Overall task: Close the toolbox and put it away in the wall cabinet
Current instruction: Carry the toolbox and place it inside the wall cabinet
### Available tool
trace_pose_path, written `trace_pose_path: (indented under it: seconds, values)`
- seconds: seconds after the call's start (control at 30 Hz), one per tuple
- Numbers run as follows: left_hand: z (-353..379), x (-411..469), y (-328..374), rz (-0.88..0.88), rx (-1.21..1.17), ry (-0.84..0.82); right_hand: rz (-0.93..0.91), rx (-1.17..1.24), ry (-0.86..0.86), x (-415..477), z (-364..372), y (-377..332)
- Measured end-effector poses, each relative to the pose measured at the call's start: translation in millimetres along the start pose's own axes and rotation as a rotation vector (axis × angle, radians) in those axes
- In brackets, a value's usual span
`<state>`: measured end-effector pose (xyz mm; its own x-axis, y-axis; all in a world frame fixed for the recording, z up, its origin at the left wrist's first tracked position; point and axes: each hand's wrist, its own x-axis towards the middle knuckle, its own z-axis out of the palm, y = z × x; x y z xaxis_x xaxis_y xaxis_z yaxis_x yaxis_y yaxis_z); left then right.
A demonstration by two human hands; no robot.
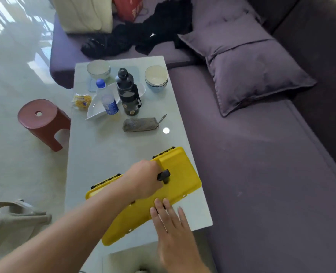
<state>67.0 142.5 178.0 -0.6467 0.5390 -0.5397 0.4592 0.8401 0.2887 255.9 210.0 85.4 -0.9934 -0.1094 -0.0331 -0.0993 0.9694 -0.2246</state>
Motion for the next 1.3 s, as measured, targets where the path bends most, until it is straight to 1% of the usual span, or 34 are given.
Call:
trace_pose_path:
  seconds: [0.1,0.23,0.43,0.6,0.7,0.8,0.97,1.03,1.17,1.3]
  values:
    - [-55,-37,44,0.044,-0.019,0.040,0.113,0.020,0.000,-11,-74,-4]
    - [-130,-99,126,0.157,-0.022,0.108,0.267,0.012,0.116,-47,-180,-14]
    - [-221,-192,266,0.350,-0.164,0.119,0.456,0.043,0.376,-115,-320,-15]
    - [-252,-267,386,0.499,-0.213,0.161,0.585,0.075,0.570,-187,-404,-6]
    - [-240,-312,462,0.550,-0.285,0.190,0.682,0.101,0.637,-241,-444,-4]
    - [-211,-352,538,0.591,-0.345,0.164,0.794,0.071,0.679,-310,-471,4]
    - [-148,-419,665,0.718,-0.323,0.112,0.861,-0.020,0.687,-456,-495,32]
    - [-120,-447,718,0.779,-0.311,0.064,0.870,-0.058,0.717,-517,-502,46]
    - [-66,-507,824,0.916,-0.300,-0.063,0.984,-0.182,0.812,-630,-520,69]
    - [-20,-567,922,1.090,-0.300,-0.160,1.070,-0.292,0.898,-734,-544,88]
